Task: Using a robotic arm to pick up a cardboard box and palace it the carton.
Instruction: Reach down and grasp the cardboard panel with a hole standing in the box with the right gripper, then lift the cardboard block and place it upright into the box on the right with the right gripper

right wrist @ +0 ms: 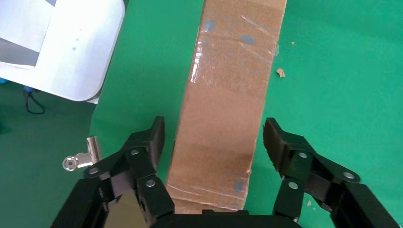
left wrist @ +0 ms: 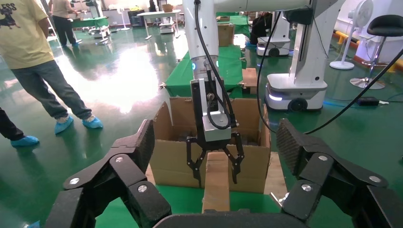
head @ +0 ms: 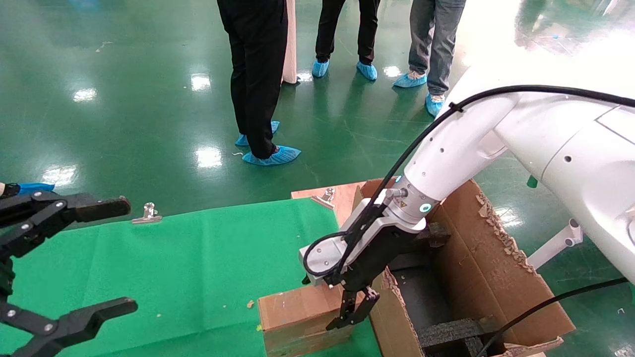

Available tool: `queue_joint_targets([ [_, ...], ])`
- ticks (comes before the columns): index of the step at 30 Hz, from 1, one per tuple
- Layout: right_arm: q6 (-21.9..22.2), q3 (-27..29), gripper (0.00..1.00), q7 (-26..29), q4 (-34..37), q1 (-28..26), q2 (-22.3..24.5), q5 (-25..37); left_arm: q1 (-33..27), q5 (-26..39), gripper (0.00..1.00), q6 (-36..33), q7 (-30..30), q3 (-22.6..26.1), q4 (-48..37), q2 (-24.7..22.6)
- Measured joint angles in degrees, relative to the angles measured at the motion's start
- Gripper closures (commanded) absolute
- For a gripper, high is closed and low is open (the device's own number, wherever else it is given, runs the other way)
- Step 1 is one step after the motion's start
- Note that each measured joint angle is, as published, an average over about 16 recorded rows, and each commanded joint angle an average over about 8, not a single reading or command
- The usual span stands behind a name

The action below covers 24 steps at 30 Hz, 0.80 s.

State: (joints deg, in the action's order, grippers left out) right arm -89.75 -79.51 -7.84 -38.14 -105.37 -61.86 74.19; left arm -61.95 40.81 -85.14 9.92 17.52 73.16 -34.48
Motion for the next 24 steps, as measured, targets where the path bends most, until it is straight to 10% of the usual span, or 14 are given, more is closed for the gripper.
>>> queue_joint_targets([
  [24,-0.22,-0.02,1.00,0.08,0.30,-0.71,0.22,-0.69,-0.01,0.00,0.00,-0.01,-0.01,0.01,-0.01,0.00],
])
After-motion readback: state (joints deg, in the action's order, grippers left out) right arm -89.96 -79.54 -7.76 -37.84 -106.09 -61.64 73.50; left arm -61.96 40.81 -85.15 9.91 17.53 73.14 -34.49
